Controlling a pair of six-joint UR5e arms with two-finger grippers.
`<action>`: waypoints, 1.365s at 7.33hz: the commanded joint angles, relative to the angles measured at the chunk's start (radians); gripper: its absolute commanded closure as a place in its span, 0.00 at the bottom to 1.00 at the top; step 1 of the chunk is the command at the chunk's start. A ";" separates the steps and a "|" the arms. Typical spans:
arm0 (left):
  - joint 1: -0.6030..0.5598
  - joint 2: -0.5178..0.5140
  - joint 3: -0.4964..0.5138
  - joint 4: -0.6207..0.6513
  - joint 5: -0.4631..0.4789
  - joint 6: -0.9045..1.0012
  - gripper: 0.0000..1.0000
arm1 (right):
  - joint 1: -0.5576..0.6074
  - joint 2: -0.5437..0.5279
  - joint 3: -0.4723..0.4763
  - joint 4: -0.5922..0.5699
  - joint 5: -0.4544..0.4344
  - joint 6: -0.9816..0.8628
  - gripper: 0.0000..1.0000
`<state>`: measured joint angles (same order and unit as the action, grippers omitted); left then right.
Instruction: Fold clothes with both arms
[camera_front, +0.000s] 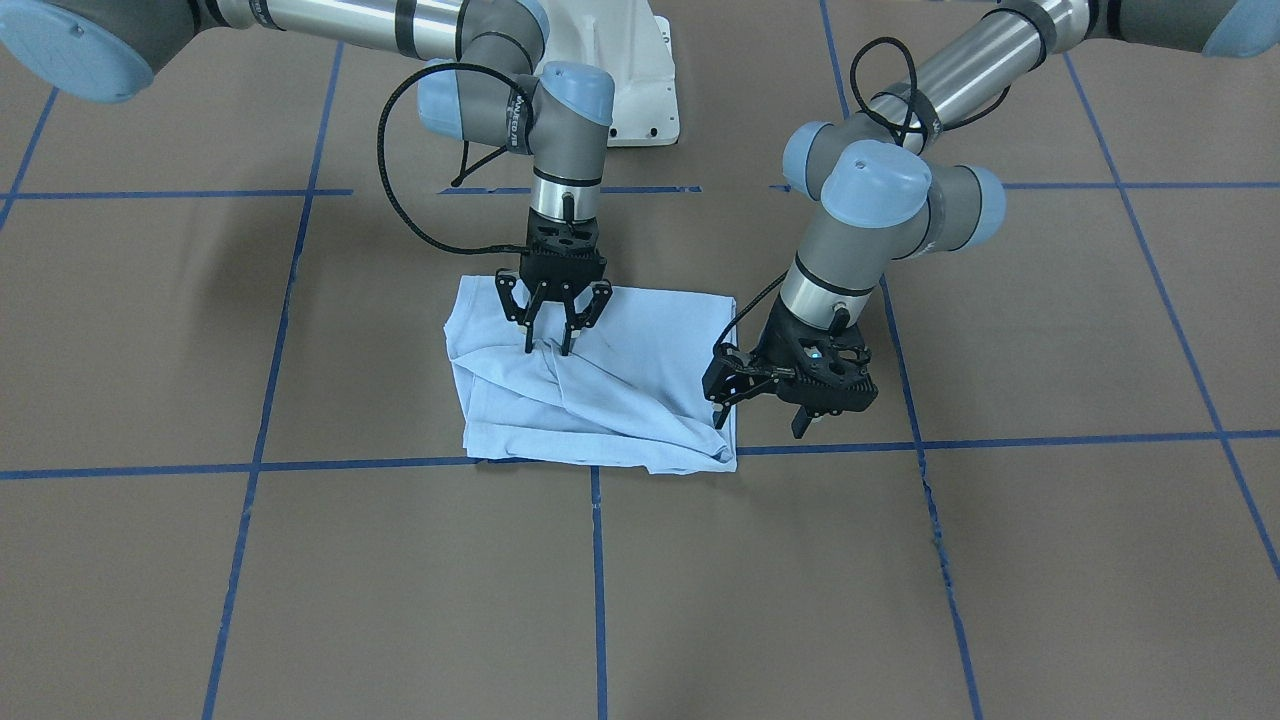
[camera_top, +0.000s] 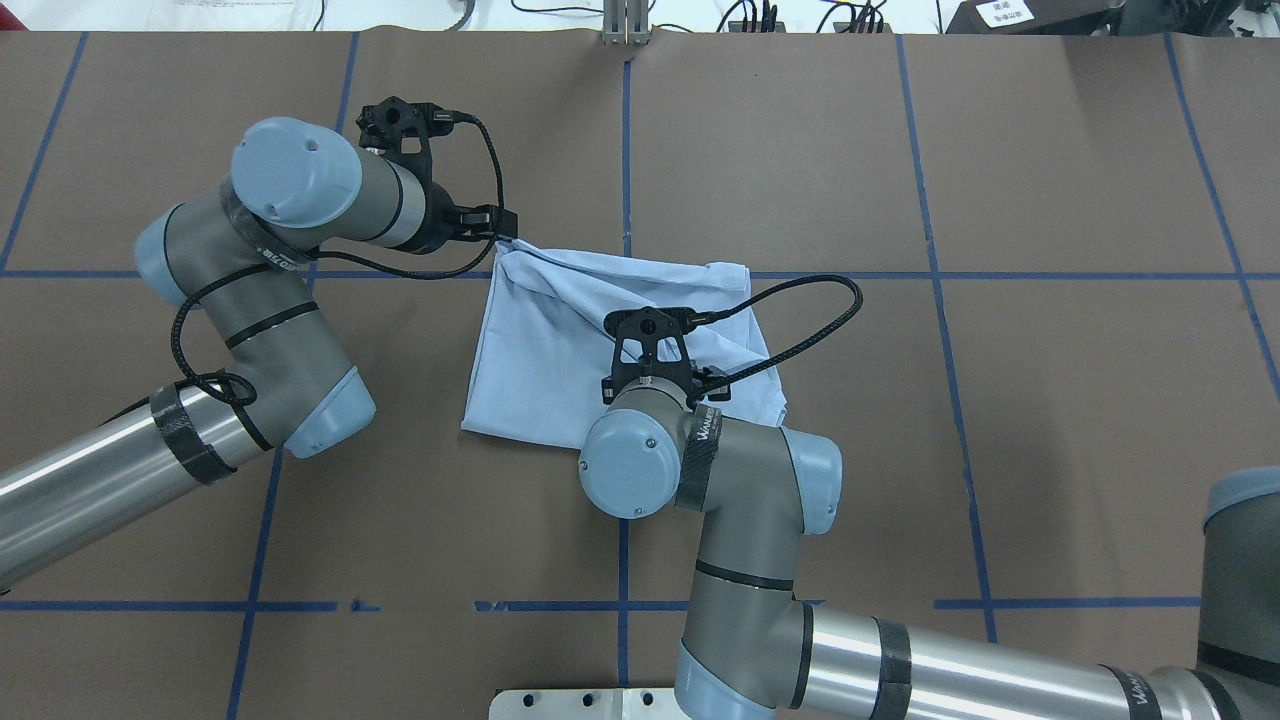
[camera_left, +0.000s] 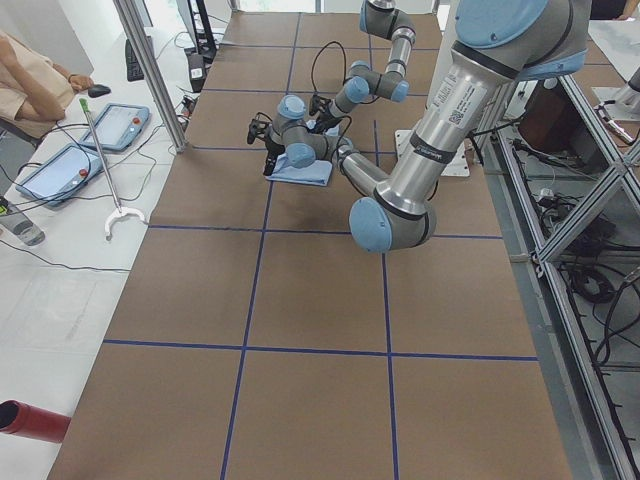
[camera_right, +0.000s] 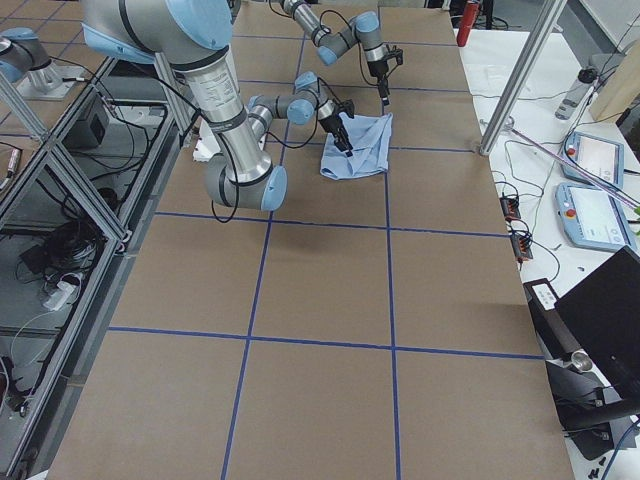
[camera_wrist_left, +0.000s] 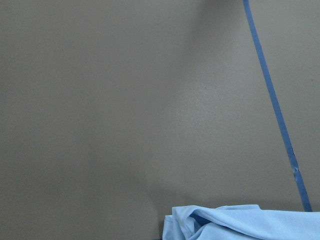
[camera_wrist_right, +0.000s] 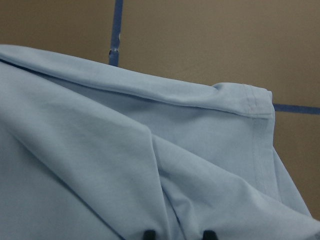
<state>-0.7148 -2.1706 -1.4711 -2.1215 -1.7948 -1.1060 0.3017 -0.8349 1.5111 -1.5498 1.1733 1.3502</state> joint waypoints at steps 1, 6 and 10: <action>0.000 0.000 0.000 0.002 0.000 0.000 0.00 | 0.013 0.005 0.000 0.008 0.000 0.007 1.00; 0.000 0.000 -0.005 0.002 0.000 0.000 0.00 | 0.141 0.014 -0.005 0.004 0.014 0.006 1.00; 0.002 0.000 -0.006 0.002 0.000 0.000 0.00 | 0.200 0.037 -0.138 0.074 0.039 0.007 1.00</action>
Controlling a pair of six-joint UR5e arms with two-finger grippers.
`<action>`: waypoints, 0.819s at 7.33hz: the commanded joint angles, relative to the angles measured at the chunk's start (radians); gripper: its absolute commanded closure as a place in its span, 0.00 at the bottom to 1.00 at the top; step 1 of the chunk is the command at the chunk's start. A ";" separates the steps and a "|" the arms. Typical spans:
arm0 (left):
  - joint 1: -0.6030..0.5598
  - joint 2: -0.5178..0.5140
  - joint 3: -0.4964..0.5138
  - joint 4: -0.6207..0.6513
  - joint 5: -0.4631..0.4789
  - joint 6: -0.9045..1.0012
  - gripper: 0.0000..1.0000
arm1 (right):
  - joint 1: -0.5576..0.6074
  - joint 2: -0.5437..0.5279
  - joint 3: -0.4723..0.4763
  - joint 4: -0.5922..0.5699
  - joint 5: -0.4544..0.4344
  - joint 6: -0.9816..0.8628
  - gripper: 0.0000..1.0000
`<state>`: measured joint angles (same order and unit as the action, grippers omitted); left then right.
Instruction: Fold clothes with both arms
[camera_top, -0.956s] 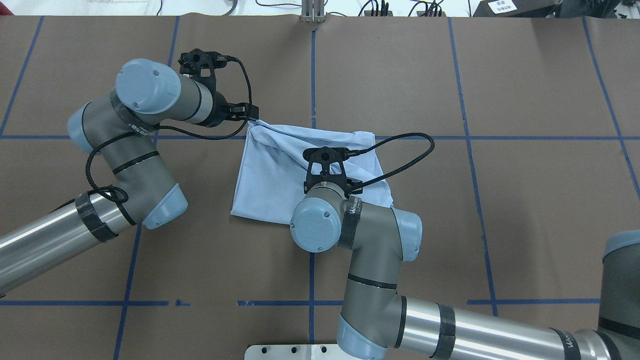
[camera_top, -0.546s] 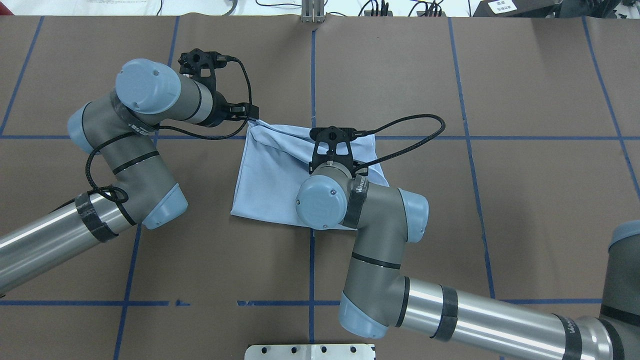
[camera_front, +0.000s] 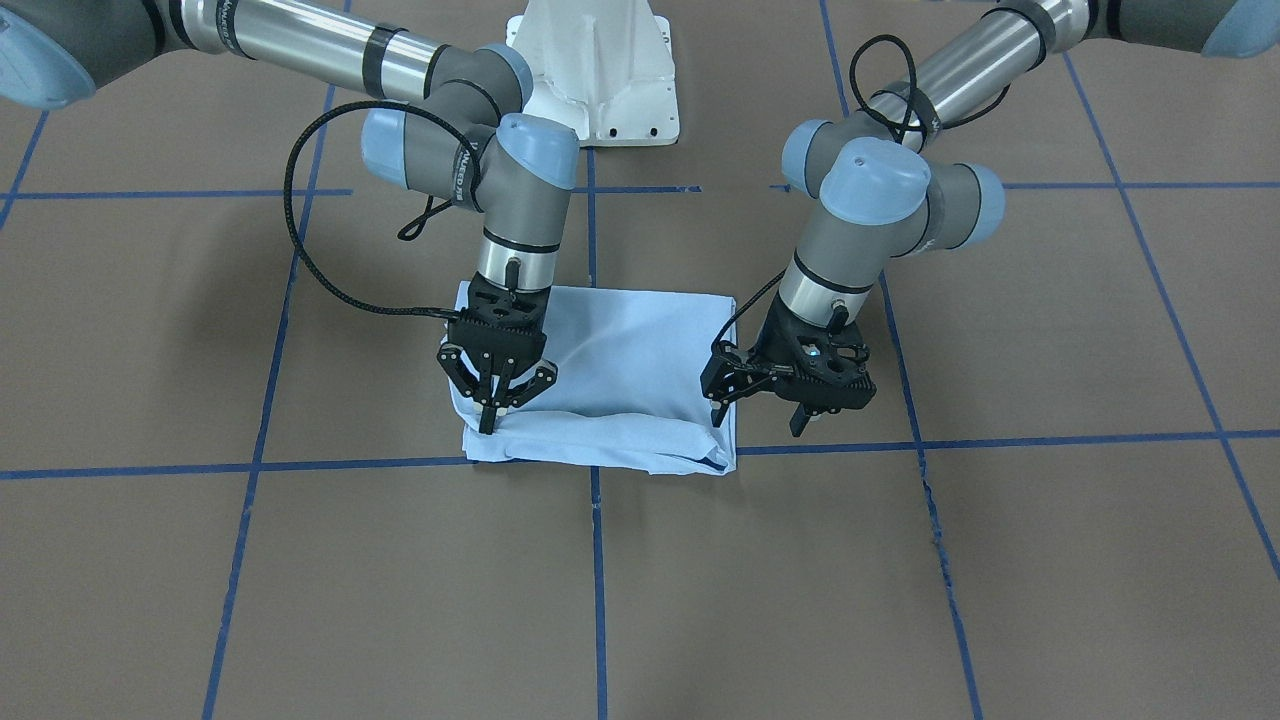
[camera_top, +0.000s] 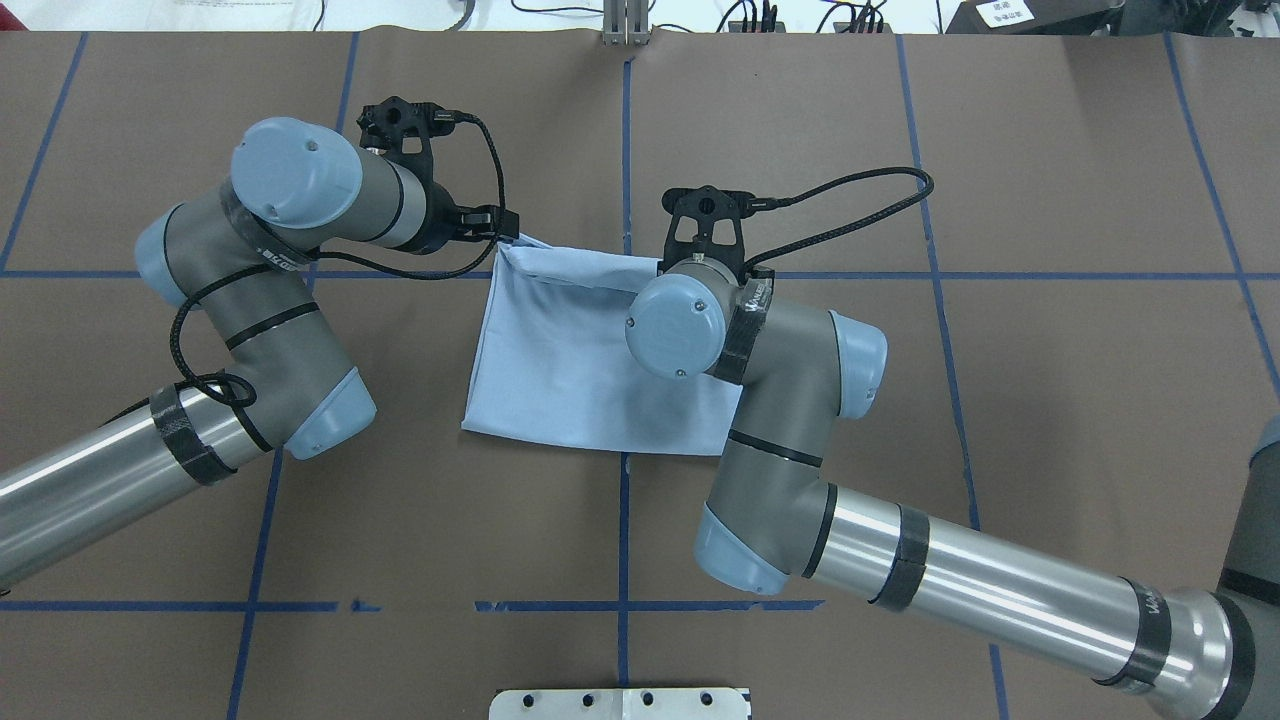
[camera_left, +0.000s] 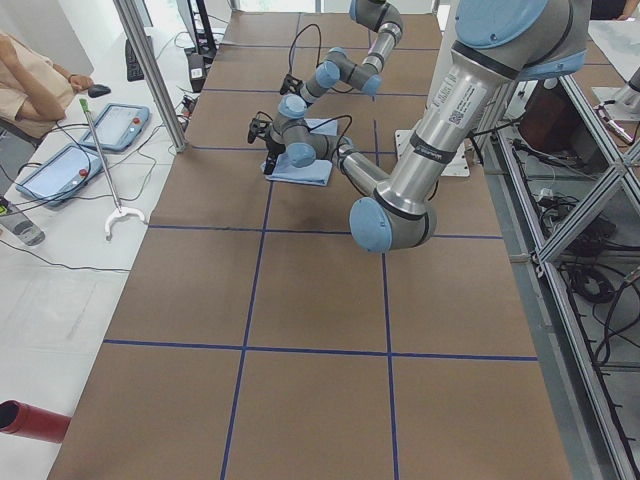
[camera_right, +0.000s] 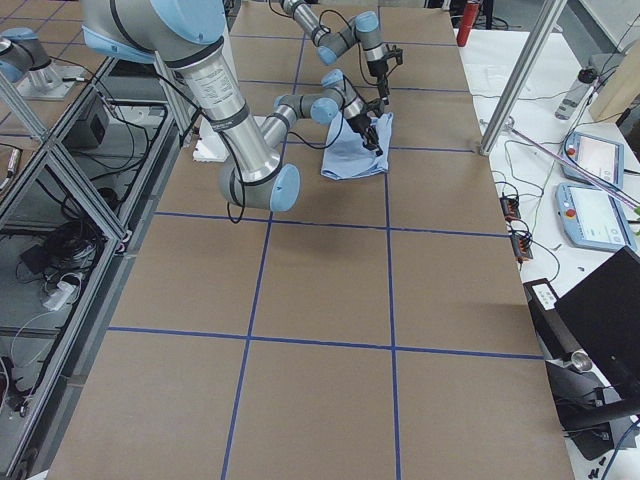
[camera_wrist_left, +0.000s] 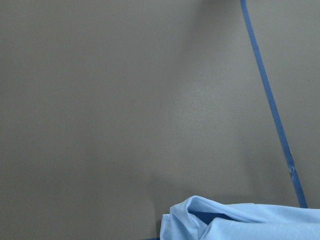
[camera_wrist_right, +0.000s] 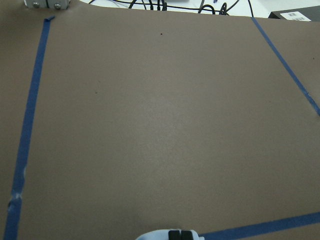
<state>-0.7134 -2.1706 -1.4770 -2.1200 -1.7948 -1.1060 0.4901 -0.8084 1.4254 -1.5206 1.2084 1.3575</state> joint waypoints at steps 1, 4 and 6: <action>0.002 0.000 0.000 0.000 0.000 0.000 0.00 | 0.019 0.011 -0.086 0.074 0.003 -0.018 0.01; 0.008 -0.006 0.006 0.005 0.003 -0.003 0.00 | 0.123 0.069 -0.073 0.082 0.246 -0.137 0.00; 0.111 -0.029 0.023 0.012 0.055 -0.090 0.00 | 0.209 0.064 -0.033 0.085 0.411 -0.211 0.00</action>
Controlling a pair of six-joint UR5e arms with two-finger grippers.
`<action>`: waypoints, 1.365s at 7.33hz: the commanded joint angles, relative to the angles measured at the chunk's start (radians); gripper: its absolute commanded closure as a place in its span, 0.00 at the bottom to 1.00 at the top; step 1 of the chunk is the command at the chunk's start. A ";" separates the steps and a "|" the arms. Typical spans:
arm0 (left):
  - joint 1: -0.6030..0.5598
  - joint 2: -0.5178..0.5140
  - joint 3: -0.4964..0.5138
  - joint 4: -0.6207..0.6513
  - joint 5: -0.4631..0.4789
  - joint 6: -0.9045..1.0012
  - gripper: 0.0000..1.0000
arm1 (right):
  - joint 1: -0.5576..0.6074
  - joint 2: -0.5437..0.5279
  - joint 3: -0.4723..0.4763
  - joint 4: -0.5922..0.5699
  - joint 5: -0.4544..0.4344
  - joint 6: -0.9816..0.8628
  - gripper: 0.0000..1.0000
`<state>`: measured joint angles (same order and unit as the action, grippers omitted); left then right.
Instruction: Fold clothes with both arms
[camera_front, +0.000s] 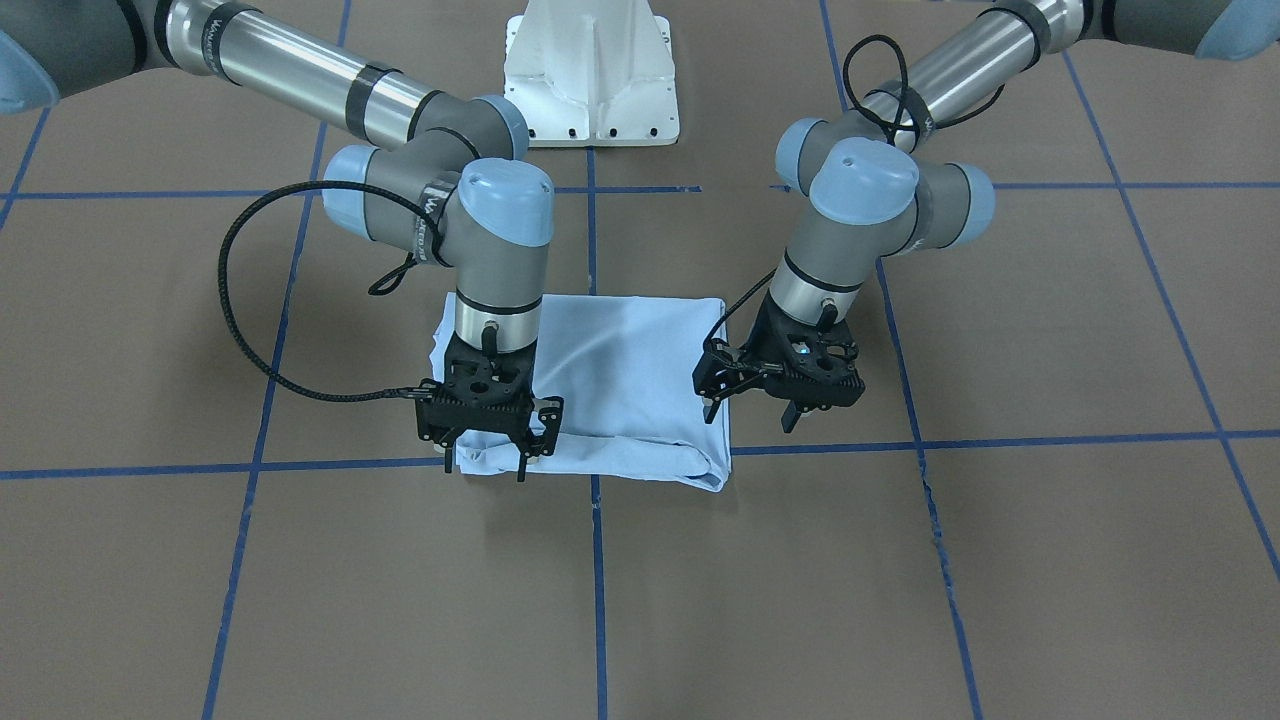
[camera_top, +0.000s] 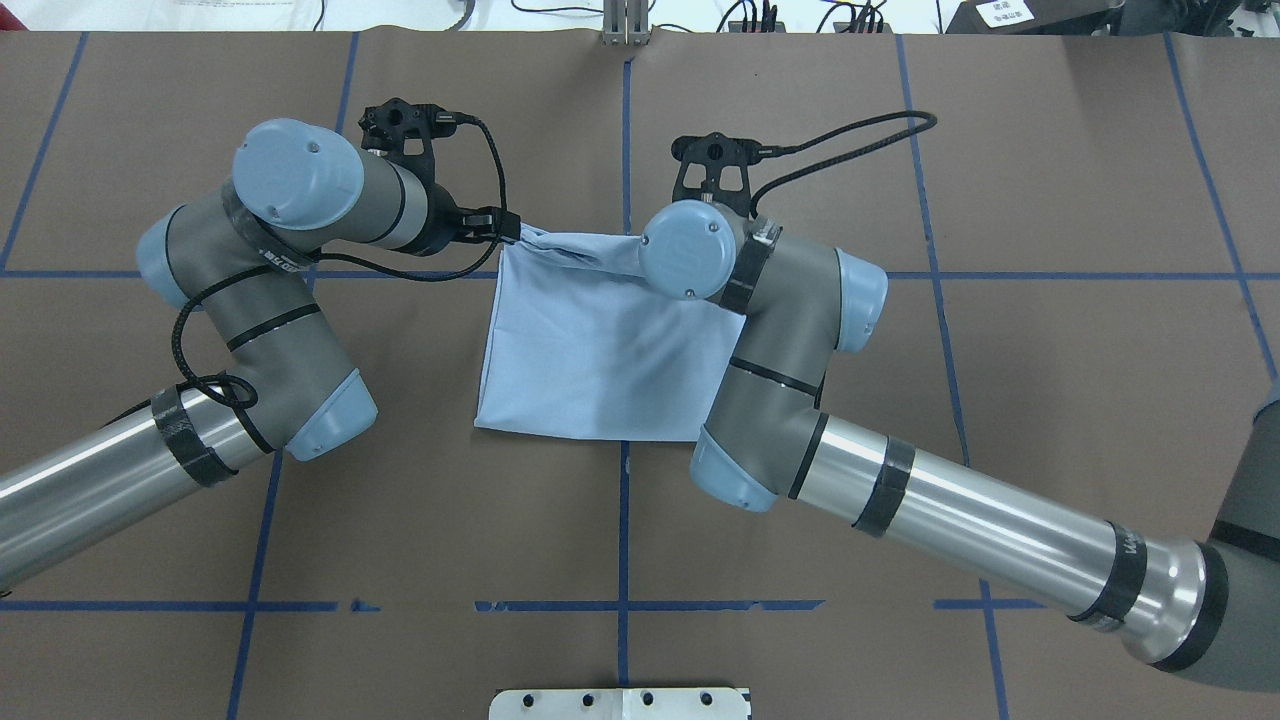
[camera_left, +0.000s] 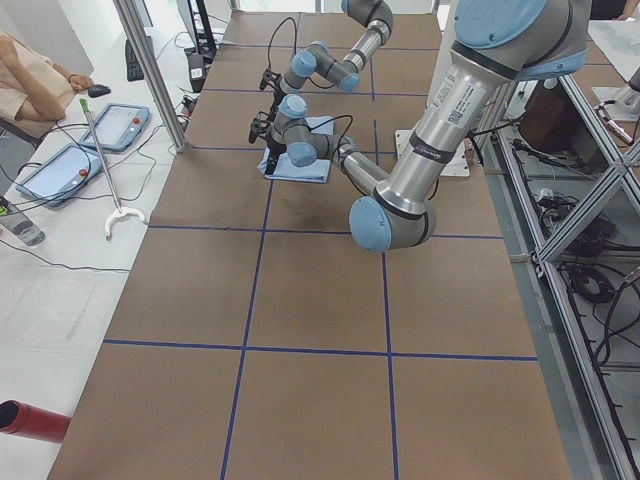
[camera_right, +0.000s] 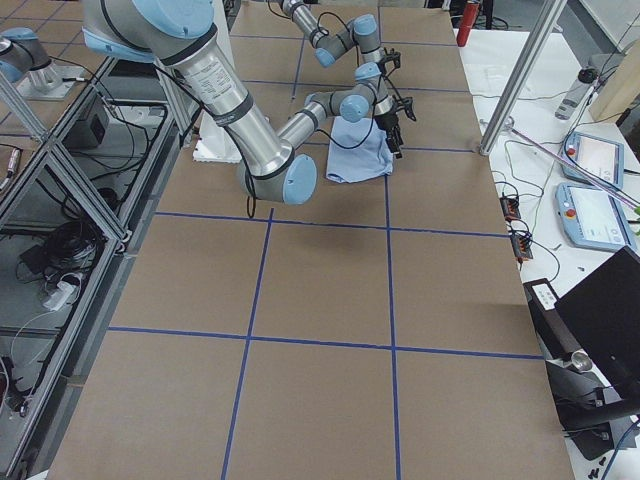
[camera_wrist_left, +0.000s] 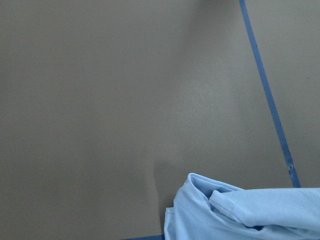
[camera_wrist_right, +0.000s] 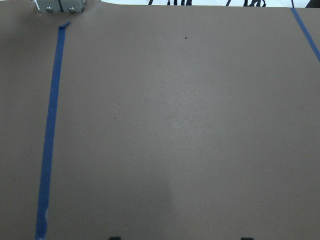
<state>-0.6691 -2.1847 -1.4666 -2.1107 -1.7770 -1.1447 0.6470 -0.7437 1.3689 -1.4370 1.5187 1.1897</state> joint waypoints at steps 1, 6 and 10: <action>0.075 -0.053 0.070 0.003 0.072 -0.055 0.00 | 0.074 -0.006 0.041 0.001 0.135 -0.070 0.00; 0.066 -0.162 0.247 -0.002 0.105 -0.037 0.00 | 0.080 -0.013 0.045 0.003 0.141 -0.073 0.00; -0.024 -0.211 0.365 -0.009 0.113 0.025 0.00 | 0.080 -0.072 0.107 0.003 0.152 -0.075 0.00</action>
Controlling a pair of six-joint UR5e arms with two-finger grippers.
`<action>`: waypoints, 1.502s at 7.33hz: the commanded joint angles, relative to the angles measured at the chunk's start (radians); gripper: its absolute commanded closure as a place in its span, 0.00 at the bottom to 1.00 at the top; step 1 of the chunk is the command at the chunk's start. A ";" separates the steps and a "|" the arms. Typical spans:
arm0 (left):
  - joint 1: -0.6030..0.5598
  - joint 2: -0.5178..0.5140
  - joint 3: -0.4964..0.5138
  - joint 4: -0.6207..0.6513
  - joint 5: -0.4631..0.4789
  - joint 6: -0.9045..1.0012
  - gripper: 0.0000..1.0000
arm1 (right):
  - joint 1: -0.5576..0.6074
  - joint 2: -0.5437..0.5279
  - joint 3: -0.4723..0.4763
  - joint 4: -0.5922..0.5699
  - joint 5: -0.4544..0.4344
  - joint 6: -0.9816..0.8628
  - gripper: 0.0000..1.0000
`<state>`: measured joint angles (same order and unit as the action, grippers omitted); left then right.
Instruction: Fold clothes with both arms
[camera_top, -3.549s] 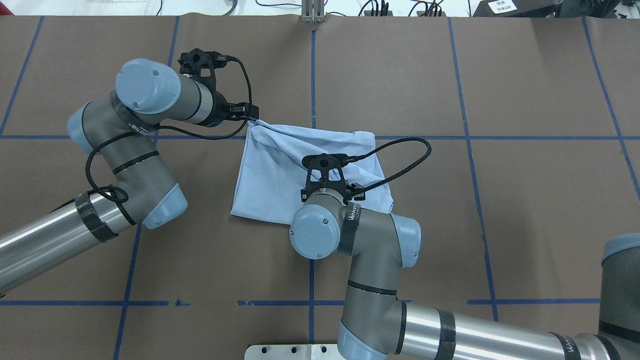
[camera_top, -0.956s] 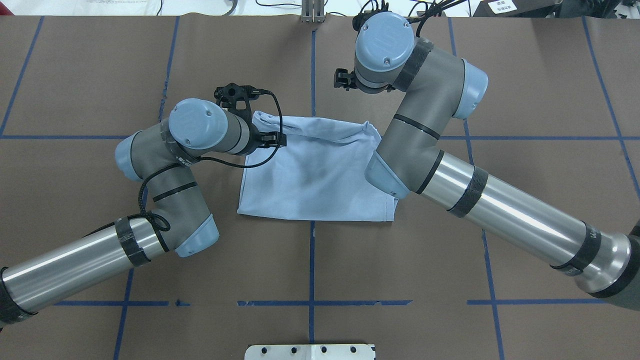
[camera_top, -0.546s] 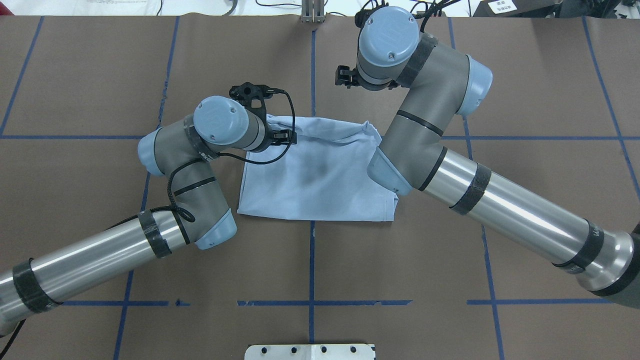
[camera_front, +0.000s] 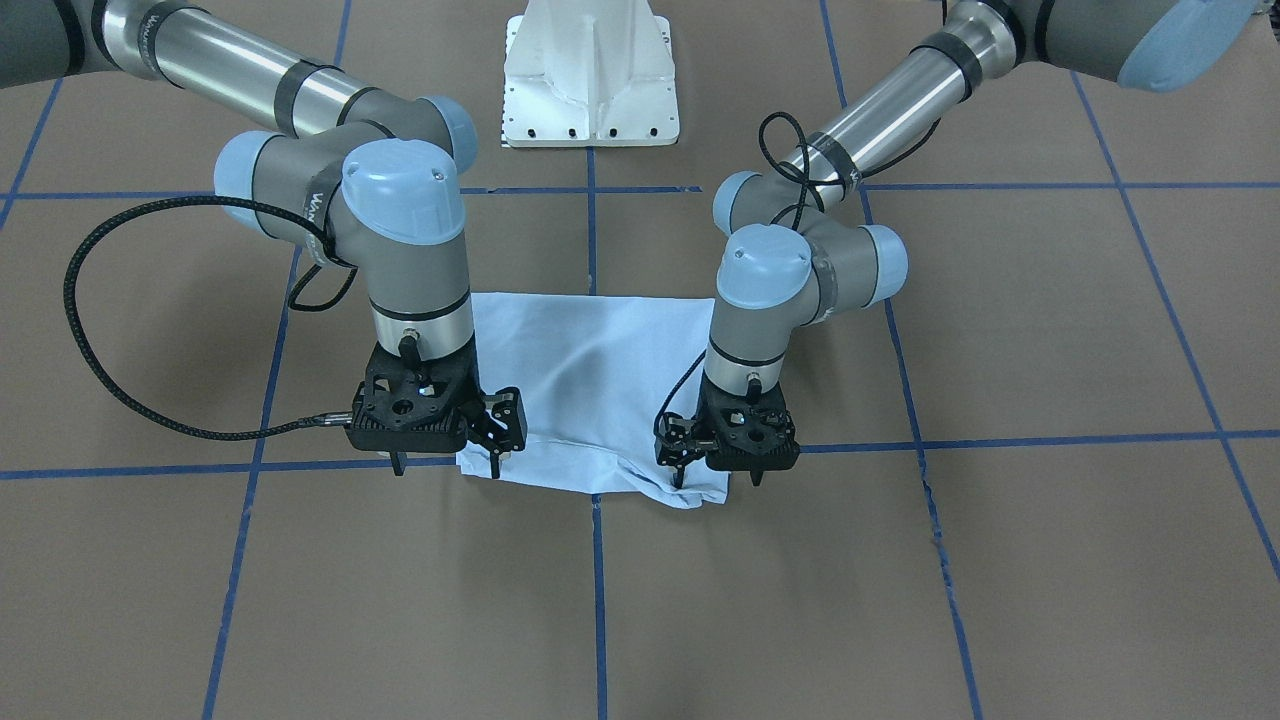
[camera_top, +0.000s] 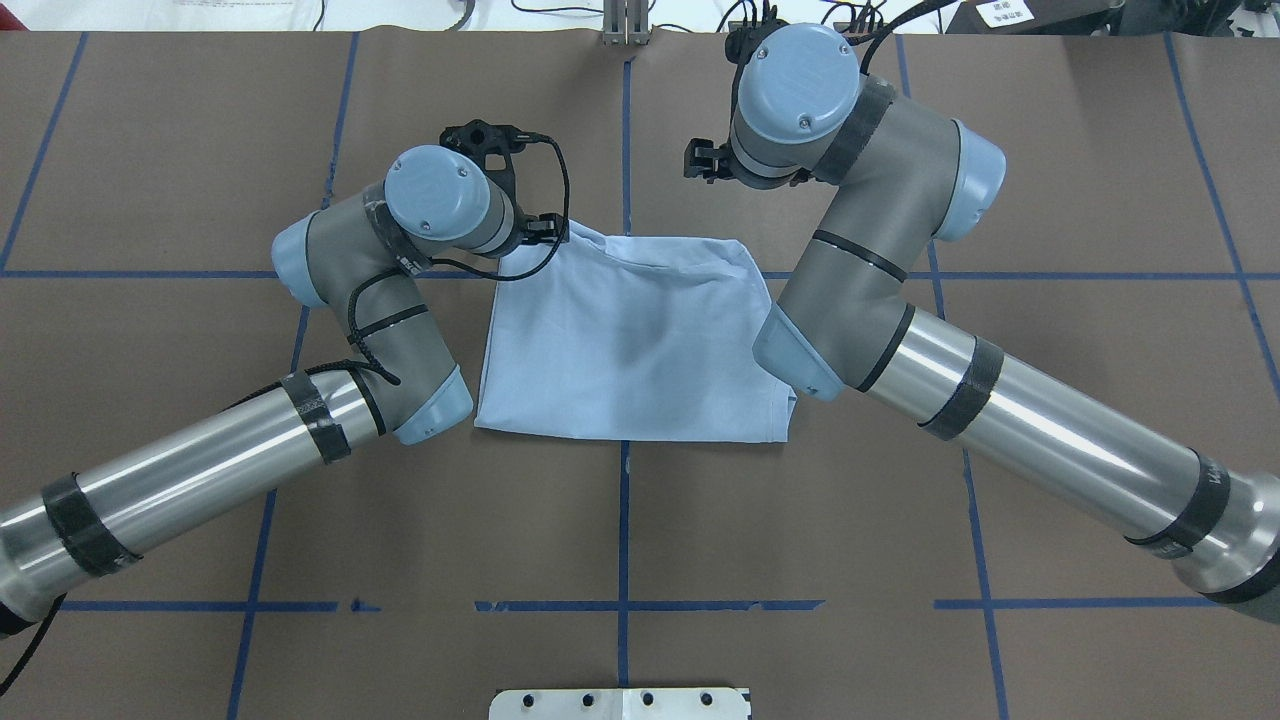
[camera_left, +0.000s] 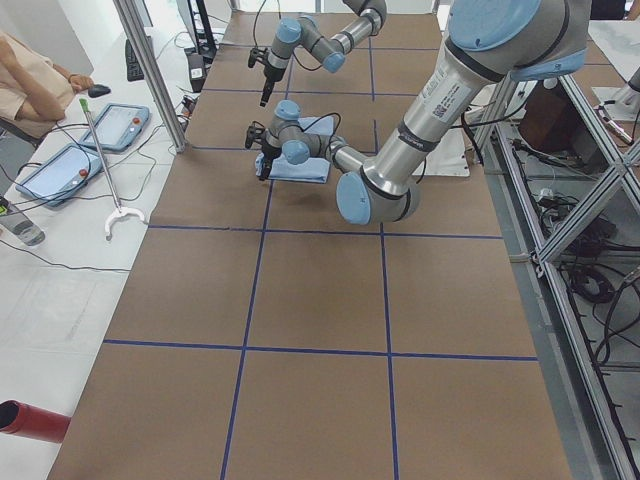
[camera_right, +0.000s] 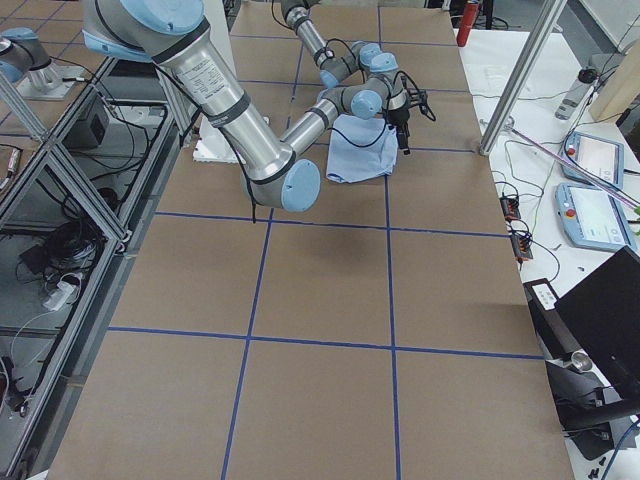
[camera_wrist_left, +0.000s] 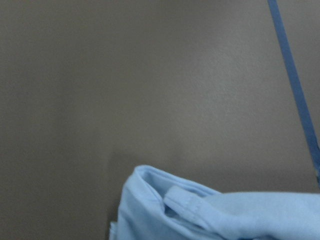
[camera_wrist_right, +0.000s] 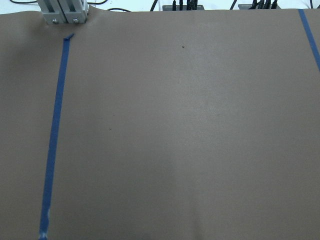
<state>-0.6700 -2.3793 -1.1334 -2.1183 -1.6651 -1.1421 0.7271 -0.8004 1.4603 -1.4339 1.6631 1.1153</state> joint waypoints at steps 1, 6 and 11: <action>-0.032 -0.017 0.029 -0.005 0.001 0.025 0.00 | 0.000 -0.016 0.015 0.000 0.021 0.000 0.00; -0.131 0.197 -0.486 0.273 -0.131 0.271 0.00 | 0.145 -0.148 0.137 -0.014 0.248 -0.211 0.00; -0.487 0.635 -0.876 0.428 -0.336 0.892 0.00 | 0.568 -0.576 0.311 -0.016 0.582 -0.806 0.00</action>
<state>-1.0384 -1.8381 -1.9783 -1.6998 -1.9340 -0.4435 1.1682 -1.2775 1.7594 -1.4495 2.1602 0.4788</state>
